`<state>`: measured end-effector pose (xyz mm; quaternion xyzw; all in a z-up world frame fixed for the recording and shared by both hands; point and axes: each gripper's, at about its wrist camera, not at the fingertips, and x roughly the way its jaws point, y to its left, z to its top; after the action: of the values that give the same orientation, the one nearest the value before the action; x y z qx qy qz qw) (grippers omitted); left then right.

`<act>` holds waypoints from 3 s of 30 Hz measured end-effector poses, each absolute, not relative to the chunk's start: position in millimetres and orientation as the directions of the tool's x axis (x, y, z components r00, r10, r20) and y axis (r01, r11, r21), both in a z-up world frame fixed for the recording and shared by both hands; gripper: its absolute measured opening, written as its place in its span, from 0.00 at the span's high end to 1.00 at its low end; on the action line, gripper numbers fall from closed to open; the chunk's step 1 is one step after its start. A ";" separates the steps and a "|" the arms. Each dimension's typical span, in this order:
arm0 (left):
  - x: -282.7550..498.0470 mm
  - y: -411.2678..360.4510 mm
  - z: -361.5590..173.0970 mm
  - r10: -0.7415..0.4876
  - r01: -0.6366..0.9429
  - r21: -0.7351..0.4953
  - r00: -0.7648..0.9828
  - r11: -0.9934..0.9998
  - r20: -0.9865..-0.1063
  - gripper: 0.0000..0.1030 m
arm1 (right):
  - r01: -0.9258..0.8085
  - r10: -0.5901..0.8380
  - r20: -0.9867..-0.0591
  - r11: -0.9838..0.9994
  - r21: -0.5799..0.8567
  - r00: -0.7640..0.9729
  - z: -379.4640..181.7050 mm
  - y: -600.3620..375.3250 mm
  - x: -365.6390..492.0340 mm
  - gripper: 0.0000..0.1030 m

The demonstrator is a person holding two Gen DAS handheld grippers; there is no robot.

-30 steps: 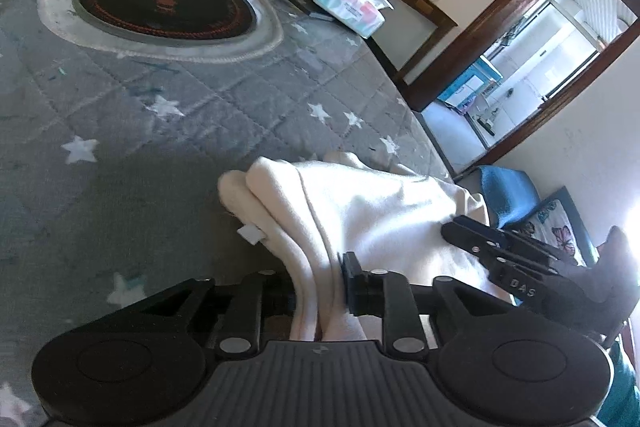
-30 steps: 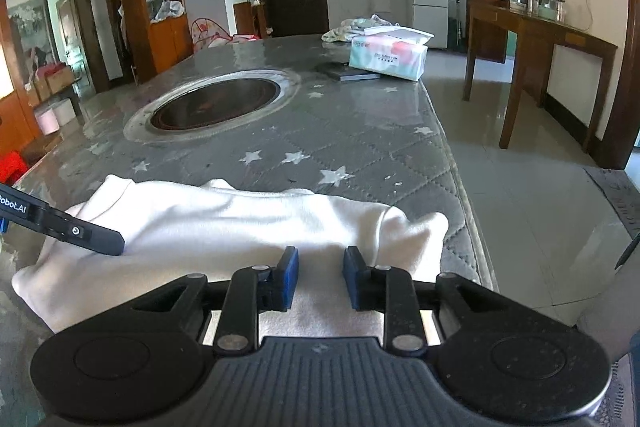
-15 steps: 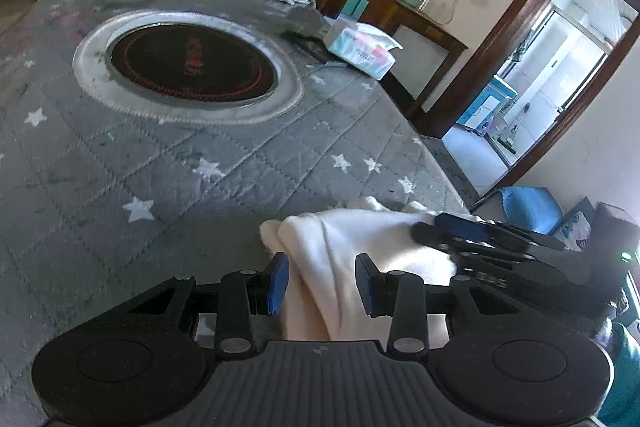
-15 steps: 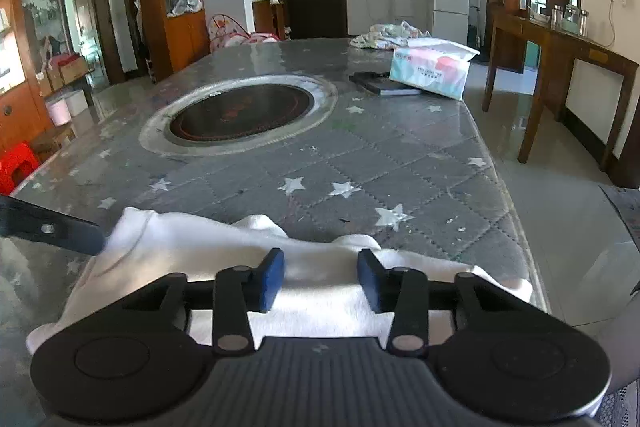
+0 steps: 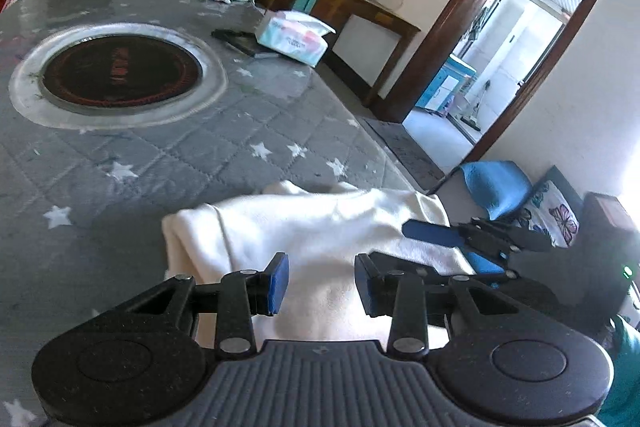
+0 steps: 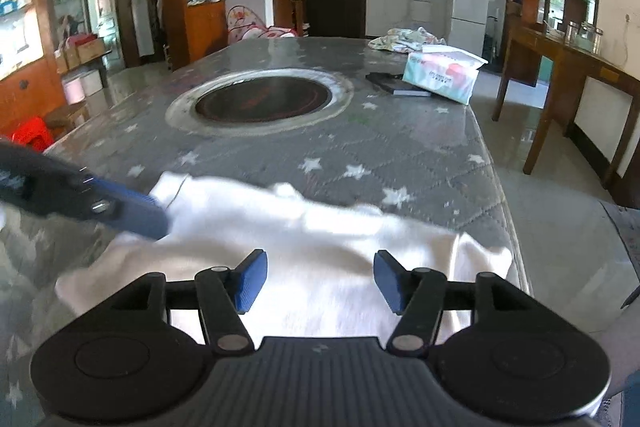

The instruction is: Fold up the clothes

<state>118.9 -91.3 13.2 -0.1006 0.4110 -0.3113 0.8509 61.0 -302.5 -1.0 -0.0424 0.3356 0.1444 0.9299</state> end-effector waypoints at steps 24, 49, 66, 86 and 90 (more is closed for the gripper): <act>90.1 -101.4 7.2 -0.530 0.464 -0.299 0.520 0.834 -0.670 0.46 | -0.276 0.219 -0.657 0.961 0.018 0.721 -16.4 -334.0 -22.3 0.19; 26.3 -87.4 10.8 -0.463 0.470 -0.182 0.599 0.864 -0.653 0.04 | -0.178 0.133 -0.697 0.984 0.008 0.705 -24.7 -330.2 -50.6 0.00; 7.6 -71.9 17.0 -0.440 0.423 -0.181 0.667 0.888 -0.601 0.00 | -0.150 0.114 -0.691 0.989 0.007 0.714 -25.5 -328.2 -51.4 0.00; -10.9 -76.2 17.1 -0.394 0.428 -0.107 0.668 0.897 -0.631 0.00 | -0.131 0.112 -0.684 0.991 0.024 0.721 -24.1 -321.8 -55.5 0.00; -15.5 -77.5 16.1 -0.381 0.418 -0.102 0.668 0.903 -0.639 0.00 | -0.129 0.119 -0.679 0.991 0.036 0.725 -22.5 -317.8 -59.2 0.00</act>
<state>-15.5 -77.5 16.1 0.0265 0.3439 -0.2188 0.9128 -59.2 -317.8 -22.5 -0.0067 0.3650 0.0670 0.9286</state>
